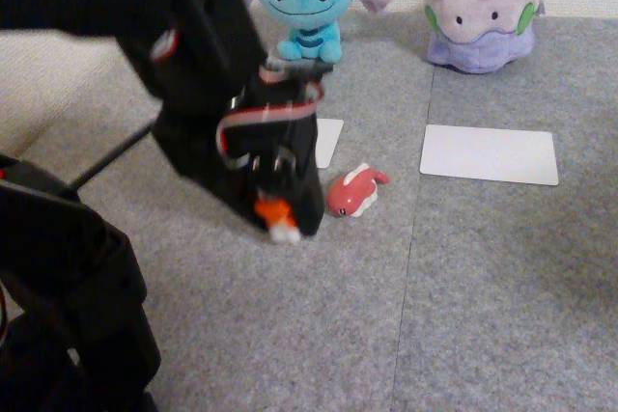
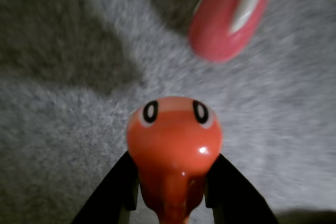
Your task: Wooper wants to eat egg sudhi, and Goomy wants to eat shrimp sushi
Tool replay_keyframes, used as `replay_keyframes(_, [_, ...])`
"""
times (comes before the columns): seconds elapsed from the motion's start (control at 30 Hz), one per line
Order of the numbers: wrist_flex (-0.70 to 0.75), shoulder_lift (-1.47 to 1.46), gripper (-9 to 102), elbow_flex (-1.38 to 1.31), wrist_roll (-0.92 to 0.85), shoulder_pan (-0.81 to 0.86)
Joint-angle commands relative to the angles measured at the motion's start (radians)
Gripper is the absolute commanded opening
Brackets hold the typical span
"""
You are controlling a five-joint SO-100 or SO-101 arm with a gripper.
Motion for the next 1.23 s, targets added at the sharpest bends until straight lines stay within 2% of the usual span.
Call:
replay_keyframes(0.0, [0.044, 0.000, 5, -0.152, 0.006, -0.003])
replay_keyframes(0.23, [0.114, -0.078, 5, -0.414, -0.014, 0.003])
replay_keyframes(0.53, [0.117, -0.572, 5, -0.818, -0.026, 0.048])
replay_keyframes(0.87, [0.155, -0.996, 5, -1.316, -0.170, 0.150])
replay_keyframes(1.2, [0.144, -1.308, 5, -1.537, -0.252, 0.187])
